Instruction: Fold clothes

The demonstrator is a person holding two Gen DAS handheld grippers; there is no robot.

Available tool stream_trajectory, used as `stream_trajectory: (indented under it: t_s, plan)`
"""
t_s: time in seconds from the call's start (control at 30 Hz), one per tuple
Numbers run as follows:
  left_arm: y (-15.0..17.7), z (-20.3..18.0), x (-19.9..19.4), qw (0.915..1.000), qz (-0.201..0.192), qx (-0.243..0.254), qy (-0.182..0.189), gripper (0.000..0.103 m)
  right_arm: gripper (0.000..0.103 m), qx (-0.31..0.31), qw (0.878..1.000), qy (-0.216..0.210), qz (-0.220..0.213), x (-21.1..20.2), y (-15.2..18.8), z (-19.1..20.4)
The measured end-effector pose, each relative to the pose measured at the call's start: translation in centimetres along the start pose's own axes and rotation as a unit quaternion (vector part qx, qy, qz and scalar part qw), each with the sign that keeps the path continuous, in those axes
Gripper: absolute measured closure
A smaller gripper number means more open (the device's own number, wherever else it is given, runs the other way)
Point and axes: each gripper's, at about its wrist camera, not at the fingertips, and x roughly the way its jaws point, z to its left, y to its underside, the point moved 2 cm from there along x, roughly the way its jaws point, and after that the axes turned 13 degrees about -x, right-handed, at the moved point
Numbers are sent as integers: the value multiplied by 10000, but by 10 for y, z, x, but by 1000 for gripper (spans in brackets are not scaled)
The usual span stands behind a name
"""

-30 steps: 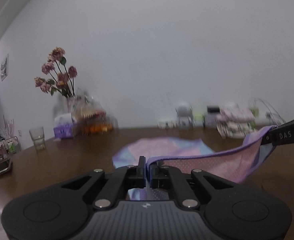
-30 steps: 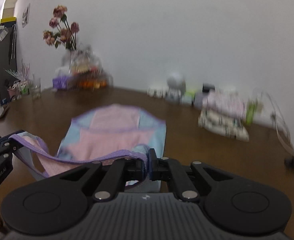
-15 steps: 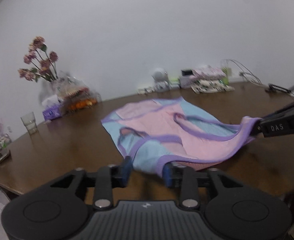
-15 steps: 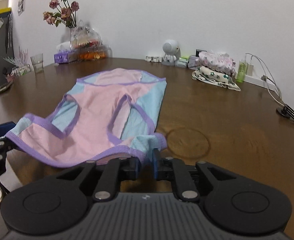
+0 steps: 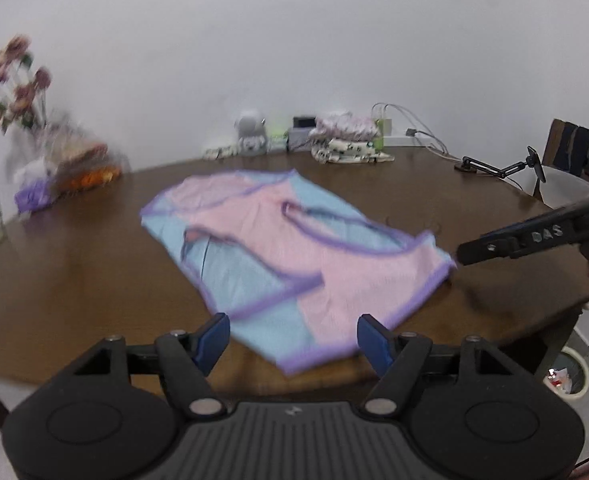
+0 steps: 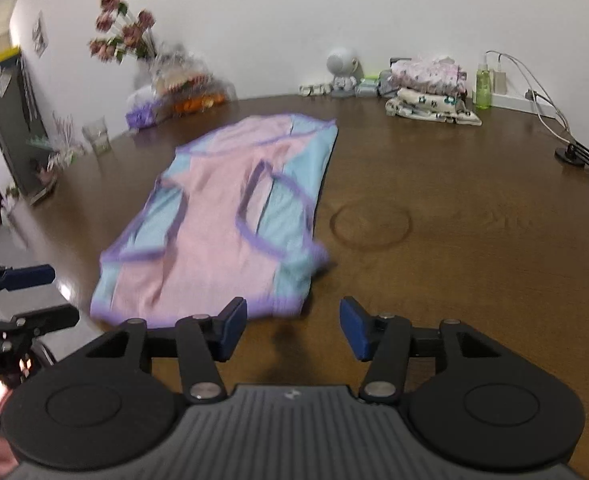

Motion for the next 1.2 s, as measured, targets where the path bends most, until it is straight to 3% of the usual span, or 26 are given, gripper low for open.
stream_trajectory:
  t_s: [0.23,0.3,0.33,0.37,0.4,0.5,0.7,0.83,0.87,0.93,0.97,1.0,1.1,1.2]
  plan:
    - [-20,3,48,9986,368,303,222,34,61,358,9980,-250,456,50,-22,-20]
    - [-17,6,58,9976,493,328,353,41,62,439,9973,-326,491,56,-20,-24]
    - [-15,8,62,9970,560,336,418,60,63,447,9971,-359,500,58,-19,-24]
    - [-14,10,66,9961,659,300,498,85,68,437,9970,-389,506,59,-18,-24]
    - [-13,13,69,9950,770,245,580,99,76,418,9969,-417,516,60,-18,-23]
    - [-12,25,70,9939,873,-80,676,99,88,271,9972,-455,526,58,-18,-19]
    - [-8,45,58,9905,922,-807,619,98,90,-230,9973,-325,613,53,-14,-6]
    - [-6,48,53,9911,881,-856,512,93,90,-414,9961,-352,692,52,-14,-1]
    - [-6,47,52,9916,872,-828,483,90,87,-448,9959,-348,709,52,-15,0]
    - [-8,48,50,9922,844,-807,447,69,81,-397,9960,-368,713,51,-17,-3]
    - [-12,51,48,9922,794,-847,458,55,73,-342,9964,-384,678,48,-19,-6]
    - [-15,53,45,9924,724,-884,460,48,68,-308,9968,-391,621,45,-22,-8]
    - [-34,64,36,9949,428,-820,414,41,68,-439,9980,-283,367,35,-38,-18]
    - [-58,72,44,9985,187,-506,55,37,68,-885,9958,-88,234,39,-61,-21]
